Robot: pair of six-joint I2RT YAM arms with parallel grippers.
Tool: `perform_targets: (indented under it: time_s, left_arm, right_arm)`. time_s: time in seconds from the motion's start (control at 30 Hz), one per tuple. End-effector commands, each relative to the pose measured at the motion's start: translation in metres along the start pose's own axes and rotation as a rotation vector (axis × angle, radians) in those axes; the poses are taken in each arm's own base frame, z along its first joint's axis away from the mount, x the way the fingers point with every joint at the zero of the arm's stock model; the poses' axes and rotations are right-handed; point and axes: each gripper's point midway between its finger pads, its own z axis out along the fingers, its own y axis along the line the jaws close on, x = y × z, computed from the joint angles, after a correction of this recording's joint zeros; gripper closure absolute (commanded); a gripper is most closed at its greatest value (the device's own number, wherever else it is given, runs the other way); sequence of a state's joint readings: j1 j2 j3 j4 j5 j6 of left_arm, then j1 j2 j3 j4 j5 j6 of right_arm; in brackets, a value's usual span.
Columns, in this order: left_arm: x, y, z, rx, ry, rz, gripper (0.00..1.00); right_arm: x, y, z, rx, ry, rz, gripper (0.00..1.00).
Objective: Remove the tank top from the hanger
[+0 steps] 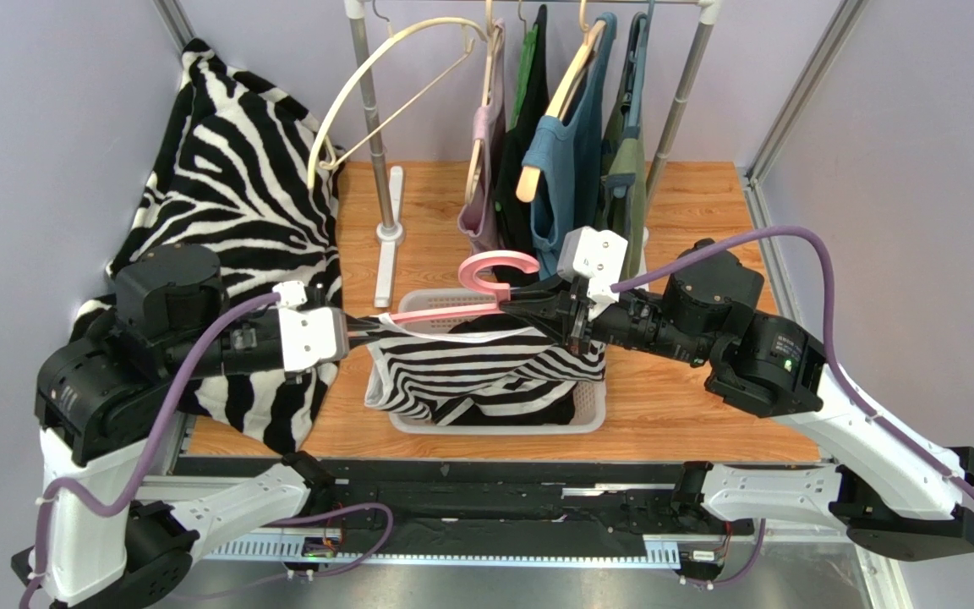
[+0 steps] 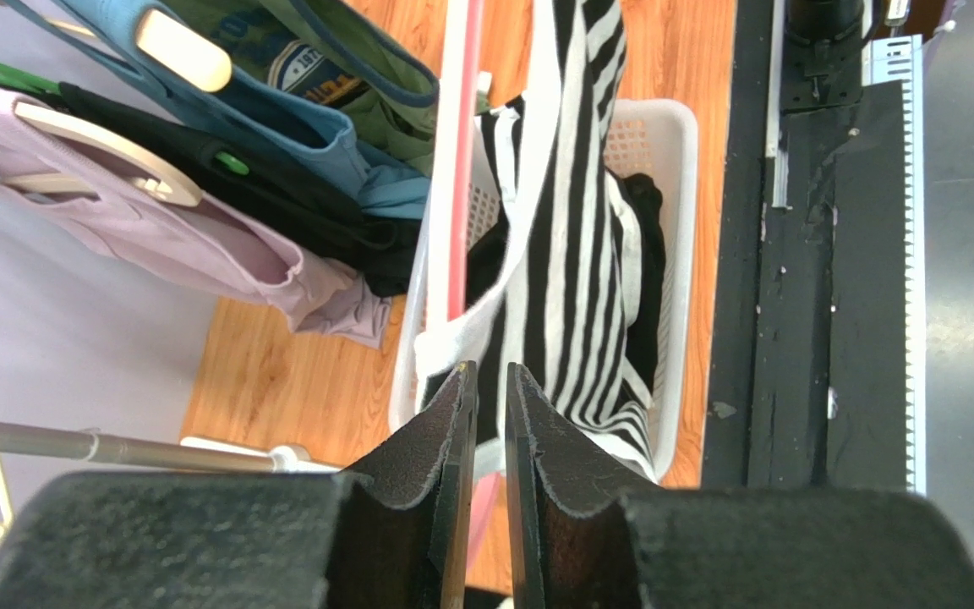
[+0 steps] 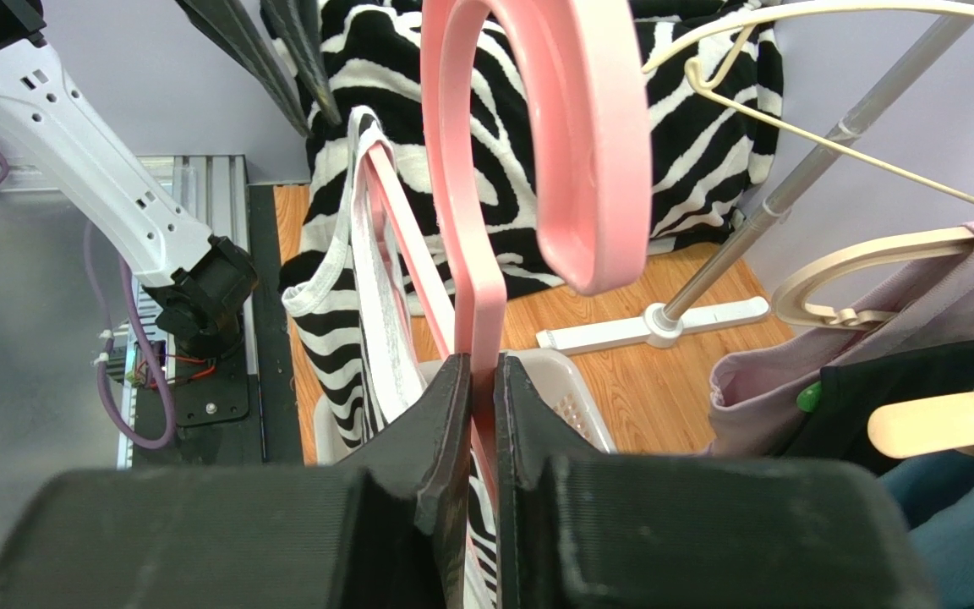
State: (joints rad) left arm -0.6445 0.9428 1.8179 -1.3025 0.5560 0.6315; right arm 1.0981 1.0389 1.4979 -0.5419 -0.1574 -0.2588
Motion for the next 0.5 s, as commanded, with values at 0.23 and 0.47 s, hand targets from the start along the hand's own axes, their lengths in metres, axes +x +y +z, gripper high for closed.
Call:
perform_targets:
  time_s: [0.23, 0.47]
  left_arm:
    - [-0.003, 0.016, 0.012, -0.024, -0.005, 0.021, 0.77]
    - [0.004, 0.015, 0.02, 0.002, 0.01, 0.014, 0.82]
  right_arm:
    - [-0.03, -0.006, -0.012, 0.025, -0.088, -0.012, 1.0]
    - [-0.036, -0.003, -0.012, 0.006, -0.103, -0.004, 1.0]
